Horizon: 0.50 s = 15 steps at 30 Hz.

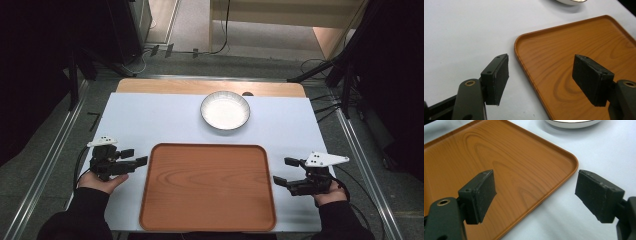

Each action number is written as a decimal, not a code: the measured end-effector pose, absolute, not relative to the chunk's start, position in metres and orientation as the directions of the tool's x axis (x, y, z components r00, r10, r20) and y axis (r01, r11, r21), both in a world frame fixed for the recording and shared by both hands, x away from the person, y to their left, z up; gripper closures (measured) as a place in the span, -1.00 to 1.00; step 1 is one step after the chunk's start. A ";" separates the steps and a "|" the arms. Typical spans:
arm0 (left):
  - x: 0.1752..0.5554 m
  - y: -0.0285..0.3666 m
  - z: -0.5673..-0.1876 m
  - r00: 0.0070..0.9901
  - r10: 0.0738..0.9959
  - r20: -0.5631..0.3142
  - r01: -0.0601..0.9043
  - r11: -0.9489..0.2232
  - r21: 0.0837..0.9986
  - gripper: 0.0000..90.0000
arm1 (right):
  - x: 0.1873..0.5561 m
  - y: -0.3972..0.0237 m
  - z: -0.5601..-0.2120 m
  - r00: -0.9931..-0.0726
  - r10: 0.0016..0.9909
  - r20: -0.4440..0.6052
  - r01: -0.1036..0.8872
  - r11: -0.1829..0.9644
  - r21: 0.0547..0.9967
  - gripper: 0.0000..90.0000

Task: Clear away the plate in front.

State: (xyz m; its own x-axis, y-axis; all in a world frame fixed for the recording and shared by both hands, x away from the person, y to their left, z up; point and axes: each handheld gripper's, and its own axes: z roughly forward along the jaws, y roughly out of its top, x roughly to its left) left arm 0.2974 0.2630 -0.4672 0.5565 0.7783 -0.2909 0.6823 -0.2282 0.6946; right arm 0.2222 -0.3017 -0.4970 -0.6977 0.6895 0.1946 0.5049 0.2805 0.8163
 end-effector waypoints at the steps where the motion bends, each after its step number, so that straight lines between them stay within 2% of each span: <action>1: 0.300 0.260 -0.467 0.564 0.776 -0.281 0.679 -0.242 0.693 -0.33 | 0.222 -0.301 -0.497 -0.699 0.689 0.193 0.503 0.281 0.817 -0.61; 15: 0.332 0.236 -0.463 0.581 0.769 -0.268 0.688 -0.288 0.666 -0.34 | 0.220 -0.302 -0.497 -0.702 0.686 0.192 0.499 0.282 0.819 -0.61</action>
